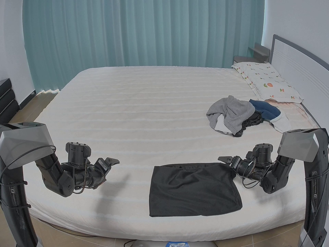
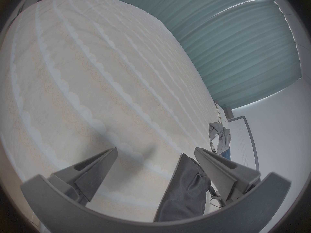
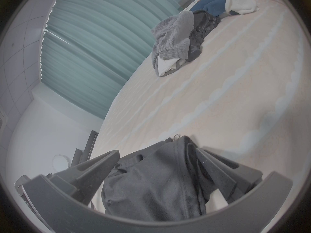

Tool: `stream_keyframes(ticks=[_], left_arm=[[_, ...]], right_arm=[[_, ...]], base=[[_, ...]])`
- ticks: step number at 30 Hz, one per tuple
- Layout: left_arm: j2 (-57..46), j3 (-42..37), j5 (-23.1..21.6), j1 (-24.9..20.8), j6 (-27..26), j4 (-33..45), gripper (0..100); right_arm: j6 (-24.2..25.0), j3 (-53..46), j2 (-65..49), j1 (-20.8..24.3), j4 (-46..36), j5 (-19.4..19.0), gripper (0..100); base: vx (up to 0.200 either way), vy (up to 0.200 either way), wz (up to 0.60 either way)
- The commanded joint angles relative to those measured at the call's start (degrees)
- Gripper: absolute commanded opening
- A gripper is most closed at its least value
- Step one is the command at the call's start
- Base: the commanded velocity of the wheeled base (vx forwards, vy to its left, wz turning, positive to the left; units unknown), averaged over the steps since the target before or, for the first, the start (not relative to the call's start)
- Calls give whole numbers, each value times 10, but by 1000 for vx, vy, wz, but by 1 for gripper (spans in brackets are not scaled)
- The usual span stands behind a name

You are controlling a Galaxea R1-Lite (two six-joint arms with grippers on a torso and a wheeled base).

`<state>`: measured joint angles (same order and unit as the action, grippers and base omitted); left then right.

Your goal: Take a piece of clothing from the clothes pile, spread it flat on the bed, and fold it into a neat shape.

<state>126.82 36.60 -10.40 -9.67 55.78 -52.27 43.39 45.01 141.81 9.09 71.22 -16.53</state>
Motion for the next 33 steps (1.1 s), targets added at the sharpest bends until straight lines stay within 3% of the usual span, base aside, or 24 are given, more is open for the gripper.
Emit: stream_keyframes(ticks=[1, 14, 15, 33], left_arm=[[1, 0, 0, 0, 0, 0, 100], [1, 1, 0, 0, 0, 0, 100], [1, 1, 0, 0, 0, 0, 100], [1, 1, 0, 0, 0, 0, 100]], right_arm=[[0, 7, 0, -2, 24, 21, 100], [-4, 6, 22, 10, 31, 25, 100], [-4, 7, 22, 10, 30, 25, 0], [-1, 29, 24, -16, 29, 26, 0]], base=[[0, 0, 0], [0, 0, 0], [0, 0, 0], [0, 0, 0]])
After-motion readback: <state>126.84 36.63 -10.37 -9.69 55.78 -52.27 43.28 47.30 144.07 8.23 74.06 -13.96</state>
